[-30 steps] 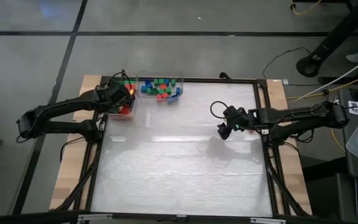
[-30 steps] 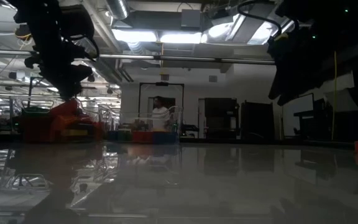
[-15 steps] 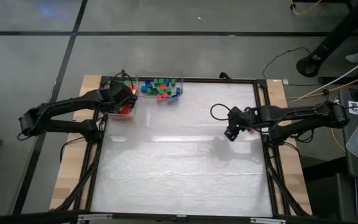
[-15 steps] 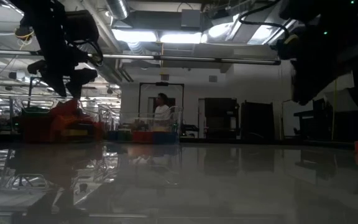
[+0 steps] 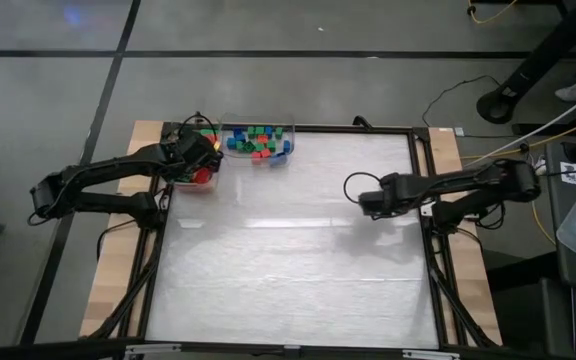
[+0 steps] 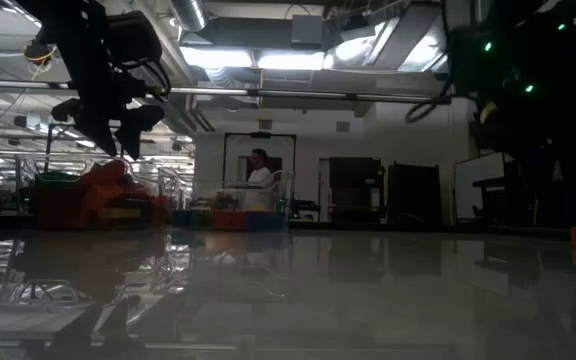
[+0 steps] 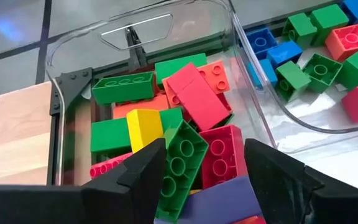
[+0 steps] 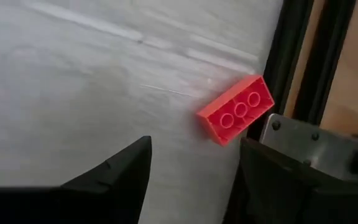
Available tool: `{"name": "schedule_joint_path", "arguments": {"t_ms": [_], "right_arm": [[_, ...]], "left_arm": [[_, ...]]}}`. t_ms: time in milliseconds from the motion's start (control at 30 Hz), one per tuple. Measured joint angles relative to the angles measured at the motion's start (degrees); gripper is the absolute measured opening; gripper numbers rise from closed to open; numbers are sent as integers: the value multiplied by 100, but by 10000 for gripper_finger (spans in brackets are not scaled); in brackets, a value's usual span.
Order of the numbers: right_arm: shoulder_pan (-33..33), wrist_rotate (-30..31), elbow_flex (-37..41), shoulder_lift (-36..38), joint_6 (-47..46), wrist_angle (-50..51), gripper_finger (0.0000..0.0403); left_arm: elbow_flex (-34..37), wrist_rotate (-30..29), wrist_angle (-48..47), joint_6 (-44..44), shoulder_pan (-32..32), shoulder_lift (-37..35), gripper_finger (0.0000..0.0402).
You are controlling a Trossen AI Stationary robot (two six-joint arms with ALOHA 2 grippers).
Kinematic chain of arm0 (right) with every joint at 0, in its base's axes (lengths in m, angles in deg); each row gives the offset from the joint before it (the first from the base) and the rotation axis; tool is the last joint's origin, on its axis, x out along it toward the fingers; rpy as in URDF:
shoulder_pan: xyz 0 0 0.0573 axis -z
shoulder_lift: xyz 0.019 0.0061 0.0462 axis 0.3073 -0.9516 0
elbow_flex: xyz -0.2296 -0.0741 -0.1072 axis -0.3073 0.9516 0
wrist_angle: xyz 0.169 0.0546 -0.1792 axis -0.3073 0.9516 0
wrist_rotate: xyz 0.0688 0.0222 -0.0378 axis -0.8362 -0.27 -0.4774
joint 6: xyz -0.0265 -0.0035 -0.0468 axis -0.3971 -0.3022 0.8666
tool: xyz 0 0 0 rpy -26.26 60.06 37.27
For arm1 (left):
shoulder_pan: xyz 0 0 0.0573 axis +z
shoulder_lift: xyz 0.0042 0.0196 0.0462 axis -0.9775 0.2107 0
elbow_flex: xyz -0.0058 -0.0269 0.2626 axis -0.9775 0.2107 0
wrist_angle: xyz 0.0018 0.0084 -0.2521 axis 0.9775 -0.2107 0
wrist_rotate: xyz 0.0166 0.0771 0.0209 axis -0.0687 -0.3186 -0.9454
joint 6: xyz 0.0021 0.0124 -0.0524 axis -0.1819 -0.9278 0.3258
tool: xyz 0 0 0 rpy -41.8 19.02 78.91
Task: Sort blocks by size
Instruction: Put the large orange game piece into the left transparent bin
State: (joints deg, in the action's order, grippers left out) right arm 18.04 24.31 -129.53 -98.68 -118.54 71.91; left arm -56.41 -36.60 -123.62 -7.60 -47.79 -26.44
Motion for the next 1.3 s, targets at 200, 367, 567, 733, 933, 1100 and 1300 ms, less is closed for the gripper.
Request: {"name": "schedule_joint_path", "arguments": {"t_ms": [200,367,567,733,933,1100,1300], "right_arm": [[0,-53,0,-841,-290,-230,243],[0,-181,0,-1415,-294,-264,243],[41,-194,2,-1640,-21,-248,243],[383,-190,2,-1639,617,-234,243],[919,50,9,-1639,687,23,243],[1195,61,10,-1637,848,709,242],[1230,126,15,-1639,852,655,219]], "left_arm": [[0,1,-8,0,0,-2,205],[0,1,-25,-6,0,-4,204],[0,4,-24,-288,-7,-4,204],[0,1,-35,-306,-7,-4,204],[0,2,-59,-305,-11,-4,204],[0,2,-56,-306,-42,-4,204],[0,3,-50,-305,-149,-4,204]]}}
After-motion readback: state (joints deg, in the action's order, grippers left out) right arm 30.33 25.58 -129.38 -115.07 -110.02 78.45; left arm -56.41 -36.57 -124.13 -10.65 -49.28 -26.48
